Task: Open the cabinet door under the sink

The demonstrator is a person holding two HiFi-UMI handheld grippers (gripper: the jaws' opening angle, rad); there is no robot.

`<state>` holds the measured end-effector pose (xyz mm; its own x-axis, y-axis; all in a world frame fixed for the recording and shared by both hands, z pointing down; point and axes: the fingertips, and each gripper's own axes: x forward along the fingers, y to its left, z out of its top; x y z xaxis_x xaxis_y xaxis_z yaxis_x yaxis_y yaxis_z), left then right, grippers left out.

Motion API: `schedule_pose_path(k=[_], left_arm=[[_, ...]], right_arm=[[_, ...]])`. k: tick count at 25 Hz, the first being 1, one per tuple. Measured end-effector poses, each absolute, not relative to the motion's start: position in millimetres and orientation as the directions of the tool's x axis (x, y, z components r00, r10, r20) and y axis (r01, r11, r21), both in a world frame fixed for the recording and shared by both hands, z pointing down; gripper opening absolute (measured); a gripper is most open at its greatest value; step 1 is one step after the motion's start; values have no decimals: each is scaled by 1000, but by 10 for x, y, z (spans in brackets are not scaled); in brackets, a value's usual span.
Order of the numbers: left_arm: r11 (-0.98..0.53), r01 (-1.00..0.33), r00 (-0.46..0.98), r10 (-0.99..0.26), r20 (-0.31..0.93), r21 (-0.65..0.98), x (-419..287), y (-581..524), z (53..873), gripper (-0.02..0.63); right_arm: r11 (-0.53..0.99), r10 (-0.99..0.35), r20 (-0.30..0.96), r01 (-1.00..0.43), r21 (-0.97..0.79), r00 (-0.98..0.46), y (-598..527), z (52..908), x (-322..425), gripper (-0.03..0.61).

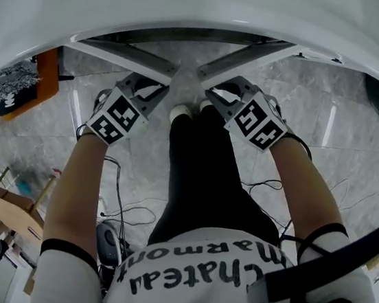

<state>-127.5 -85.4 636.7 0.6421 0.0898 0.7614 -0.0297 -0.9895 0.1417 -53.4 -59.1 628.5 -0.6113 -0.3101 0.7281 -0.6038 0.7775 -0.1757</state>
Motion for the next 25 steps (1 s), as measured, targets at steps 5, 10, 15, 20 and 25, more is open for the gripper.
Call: schedule_pose_path(k=[5,10,15,20,25], left_arm=[[-988,-35,632,94,769,149,-1316,-821,6386,28],[-987,-36,621,103,777,159,-1376,-758,6395,28],[-987,-24,617,112,779,161,-1428,-729,6395,28],[-986,-21,611,121,782,168,-1472,-688,6402,28],[-985,4,598,143,789,175,-1542,-618,6403,28]], right_arm=[[783,-309,728,-598,-170,-612,-534,6280,-526,40],[796,-288,735,-580,-173,-614,-446,6276,-490,40],[805,-267,747,-566,-174,-609,-379,6285,-489,40],[811,-255,754,-559,-174,-605,-310,6291,-459,40],[828,-228,764,-533,-173,-604,-202,6290,-419,40]])
